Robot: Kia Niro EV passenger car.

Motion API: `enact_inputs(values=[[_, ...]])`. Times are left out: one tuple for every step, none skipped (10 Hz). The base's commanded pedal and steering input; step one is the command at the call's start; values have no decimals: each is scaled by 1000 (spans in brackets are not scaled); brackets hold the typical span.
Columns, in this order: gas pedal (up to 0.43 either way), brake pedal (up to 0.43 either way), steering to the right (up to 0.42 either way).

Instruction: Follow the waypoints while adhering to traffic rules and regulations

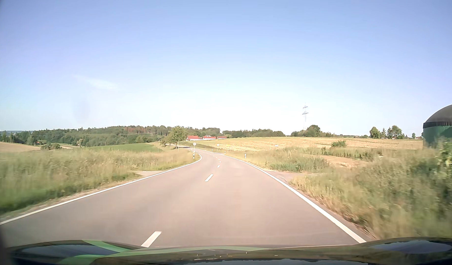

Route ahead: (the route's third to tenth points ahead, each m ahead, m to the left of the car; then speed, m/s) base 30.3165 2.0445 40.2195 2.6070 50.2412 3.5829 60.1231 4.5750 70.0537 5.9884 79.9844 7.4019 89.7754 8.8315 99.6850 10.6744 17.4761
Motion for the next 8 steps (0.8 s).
enact_inputs(values=[[79, 0, -13], [87, 0, -13], [87, 0, -13], [98, 0, -13], [98, 0, -12], [98, 0, -12], [110, 0, -12], [130, 0, -10]])
